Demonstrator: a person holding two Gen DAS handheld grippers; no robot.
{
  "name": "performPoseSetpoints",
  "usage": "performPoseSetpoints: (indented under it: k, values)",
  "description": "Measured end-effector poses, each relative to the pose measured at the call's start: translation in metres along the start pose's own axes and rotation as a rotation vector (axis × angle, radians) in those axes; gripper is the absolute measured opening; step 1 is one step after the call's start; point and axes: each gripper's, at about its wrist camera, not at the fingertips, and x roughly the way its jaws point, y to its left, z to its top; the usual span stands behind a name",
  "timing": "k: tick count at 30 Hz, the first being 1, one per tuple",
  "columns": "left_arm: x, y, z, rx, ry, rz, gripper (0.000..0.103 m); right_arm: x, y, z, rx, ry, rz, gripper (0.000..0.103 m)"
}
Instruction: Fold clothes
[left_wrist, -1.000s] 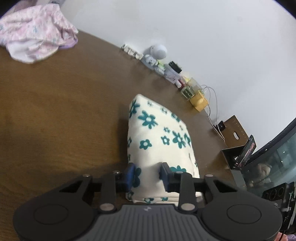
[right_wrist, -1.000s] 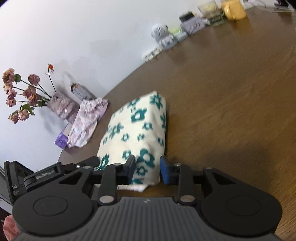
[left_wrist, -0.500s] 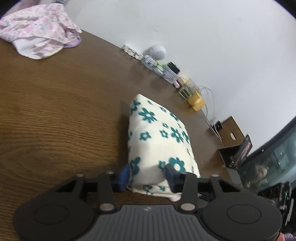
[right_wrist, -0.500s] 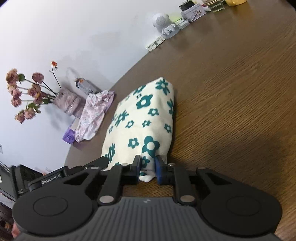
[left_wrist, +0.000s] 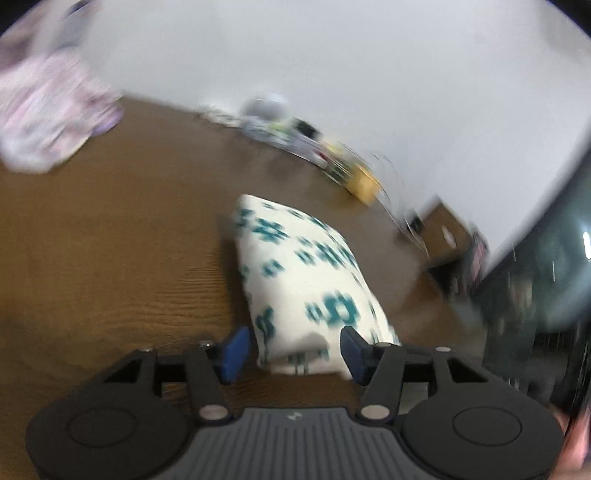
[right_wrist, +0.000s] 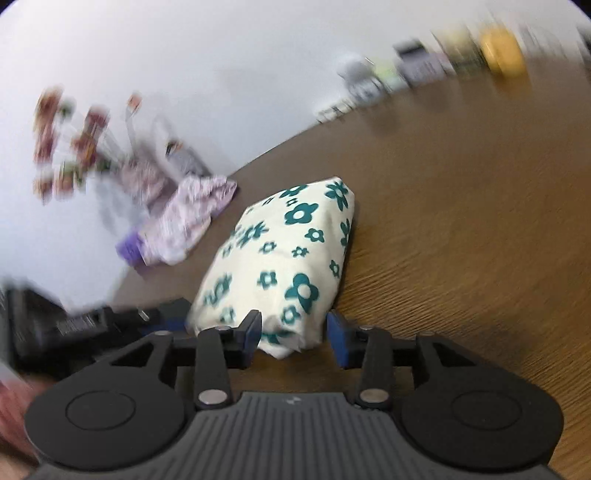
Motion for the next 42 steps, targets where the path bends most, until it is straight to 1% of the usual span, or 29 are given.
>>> performPoseSetpoints:
  k: [3,4,5,7,9,10,11,12,13,14,17,18,19,20,21,22,23,24,25,26,30,33,35,37,38,39,40,41,42]
  values:
    - [0.002,-0.024,-0.006,0.219,0.041,0.049,0.052,0.006,0.02,-0.007,-0.171,0.036,-0.056,0.039]
    - [0.003,-0.03,-0.007,0.274,0.049,0.068,0.051,0.01,0.026,-0.01,-0.221,0.038,-0.08,0.035]
    - [0.006,-0.033,-0.008,0.303,0.048,0.092,0.051,0.014,0.033,-0.012,-0.272,0.04,-0.104,0.032]
    - [0.013,-0.036,-0.009,0.34,0.04,0.138,0.048,0.019,0.04,-0.013,-0.321,0.021,-0.138,0.029]
    - [0.019,-0.037,-0.008,0.356,0.027,0.17,0.039,0.024,0.045,-0.013,-0.356,-0.006,-0.174,0.028]
    - [0.022,-0.037,-0.007,0.359,0.024,0.17,0.037,0.026,0.048,-0.014,-0.377,-0.017,-0.189,0.025]
    - [0.025,-0.036,-0.006,0.362,0.022,0.171,0.032,0.029,0.049,-0.013,-0.391,-0.018,-0.197,0.022]
    - [0.027,-0.035,-0.006,0.363,0.018,0.172,0.023,0.031,0.05,-0.013,-0.399,-0.02,-0.203,0.019]
    - [0.027,-0.033,-0.006,0.359,0.01,0.176,0.021,0.033,0.05,-0.013,-0.402,-0.023,-0.208,0.013]
    - [0.027,-0.032,-0.006,0.35,0.002,0.176,0.019,0.034,0.05,-0.013,-0.405,-0.027,-0.213,0.011]
    - [0.026,-0.025,-0.006,0.297,-0.017,0.161,0.018,0.038,0.051,-0.016,-0.415,-0.031,-0.224,0.011]
    - [0.025,-0.022,-0.006,0.273,-0.021,0.154,0.02,0.039,0.052,-0.017,-0.42,-0.033,-0.226,0.011]
    - [0.024,-0.02,-0.006,0.252,-0.024,0.15,0.023,0.038,0.053,-0.018,-0.426,-0.032,-0.232,0.014]
    - [0.021,-0.019,-0.007,0.238,-0.025,0.148,0.029,0.037,0.055,-0.018,-0.432,-0.029,-0.239,0.017]
    - [0.02,-0.018,-0.008,0.23,-0.027,0.147,0.03,0.034,0.055,-0.019,-0.431,-0.031,-0.237,0.017]
    - [0.019,-0.018,-0.009,0.228,-0.03,0.147,0.03,0.031,0.054,-0.019,-0.429,-0.031,-0.233,0.017]
    - [0.019,-0.017,-0.01,0.226,-0.032,0.146,0.027,0.03,0.055,-0.02,-0.427,-0.028,-0.229,0.016]
    - [0.019,-0.016,-0.01,0.22,-0.035,0.145,0.014,0.032,0.054,-0.02,-0.423,-0.022,-0.224,0.012]
    - [0.021,-0.014,-0.009,0.208,-0.037,0.141,0.014,0.035,0.055,-0.02,-0.426,-0.016,-0.221,0.009]
    - [0.022,-0.013,-0.008,0.197,-0.04,0.138,0.014,0.039,0.055,-0.02,-0.429,-0.011,-0.219,0.008]
    - [0.019,-0.003,0.0,0.159,-0.058,0.131,0.013,0.046,0.064,-0.02,-0.457,-0.009,-0.222,0.008]
    - [0.017,0.014,0.009,0.113,-0.07,0.152,0.013,0.051,0.071,-0.016,-0.453,0.005,-0.18,0.009]
    - [0.017,0.031,0.018,0.059,-0.09,0.19,0.014,0.055,0.076,-0.012,-0.433,0.021,-0.102,0.014]
    - [0.015,0.052,0.029,-0.027,-0.116,0.232,0.018,0.055,0.079,-0.006,-0.406,0.03,0.003,0.015]
    - [0.012,0.061,0.032,-0.067,-0.129,0.256,0.022,0.054,0.08,-0.003,-0.396,0.034,0.046,0.019]
    - [0.006,0.067,0.034,-0.1,-0.143,0.281,0.023,0.051,0.078,0.0,-0.394,0.027,0.056,0.021]
    - [0.0,0.071,0.035,-0.119,-0.151,0.285,0.024,0.048,0.077,0.003,-0.393,0.019,0.062,0.024]
    - [-0.007,0.069,0.034,-0.115,-0.152,0.259,0.033,0.045,0.071,0.007,-0.394,0.01,0.049,0.03]
    - [-0.014,0.067,0.033,-0.111,-0.153,0.232,0.042,0.043,0.064,0.011,-0.397,-0.002,0.022,0.033]
